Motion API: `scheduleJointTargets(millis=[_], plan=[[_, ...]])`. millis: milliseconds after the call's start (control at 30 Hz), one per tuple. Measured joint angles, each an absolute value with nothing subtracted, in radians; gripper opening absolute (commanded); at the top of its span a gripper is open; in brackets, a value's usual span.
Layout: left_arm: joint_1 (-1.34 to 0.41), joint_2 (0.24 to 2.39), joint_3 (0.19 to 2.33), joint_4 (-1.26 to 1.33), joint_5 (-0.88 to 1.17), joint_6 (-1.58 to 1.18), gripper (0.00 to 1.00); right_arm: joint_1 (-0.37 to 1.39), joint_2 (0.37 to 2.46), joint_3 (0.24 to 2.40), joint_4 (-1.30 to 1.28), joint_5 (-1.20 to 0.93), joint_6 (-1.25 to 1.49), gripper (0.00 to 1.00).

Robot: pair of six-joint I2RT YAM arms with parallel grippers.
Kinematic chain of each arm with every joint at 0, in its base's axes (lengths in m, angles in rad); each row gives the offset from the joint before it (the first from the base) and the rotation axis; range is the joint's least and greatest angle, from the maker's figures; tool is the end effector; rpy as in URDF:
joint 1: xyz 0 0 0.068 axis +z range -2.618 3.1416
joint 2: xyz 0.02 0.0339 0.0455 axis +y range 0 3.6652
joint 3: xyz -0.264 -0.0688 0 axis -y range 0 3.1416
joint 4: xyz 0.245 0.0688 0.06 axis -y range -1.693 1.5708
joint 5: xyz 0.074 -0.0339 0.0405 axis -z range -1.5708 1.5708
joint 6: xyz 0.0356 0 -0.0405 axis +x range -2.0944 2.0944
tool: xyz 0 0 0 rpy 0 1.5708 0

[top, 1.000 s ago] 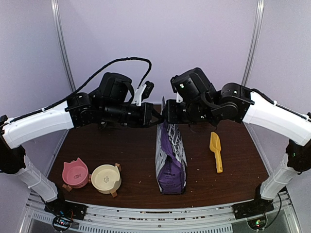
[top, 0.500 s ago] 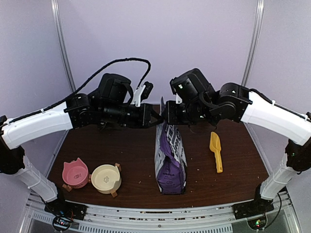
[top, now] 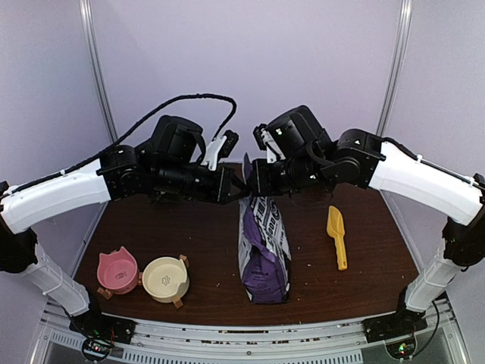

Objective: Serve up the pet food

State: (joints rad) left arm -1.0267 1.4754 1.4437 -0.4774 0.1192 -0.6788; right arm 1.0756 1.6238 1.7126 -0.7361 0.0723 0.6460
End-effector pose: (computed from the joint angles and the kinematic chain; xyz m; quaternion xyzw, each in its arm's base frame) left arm 0.1709 -0.2906 0.3752 0.1787 0.8426 -0.4144 0.2938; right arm 0.1734 0.3156 0.3926 -0.1750 0.8776 0.3165 0.3147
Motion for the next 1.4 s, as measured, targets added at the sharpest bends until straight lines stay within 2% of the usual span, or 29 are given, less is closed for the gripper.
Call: scheduleJointTargets(millis=[433, 800, 1400], plan=[[-1.043, 1.454, 1.432, -0.500, 0.033, -0.649, 0.00, 1.084, 1.634, 1.713, -0.722, 0.087, 0.604, 0.00], [-1.058, 1.446, 1.428, -0.498, -0.020, -0.660, 0.00, 1.103, 1.633, 1.715, -0.736, 0.182, 0.601, 0.00], [-1.063, 1.446, 1.428, -0.498, -0.038, -0.677, 0.00, 1.115, 1.633, 1.716, -0.753, 0.225, 0.603, 0.00]])
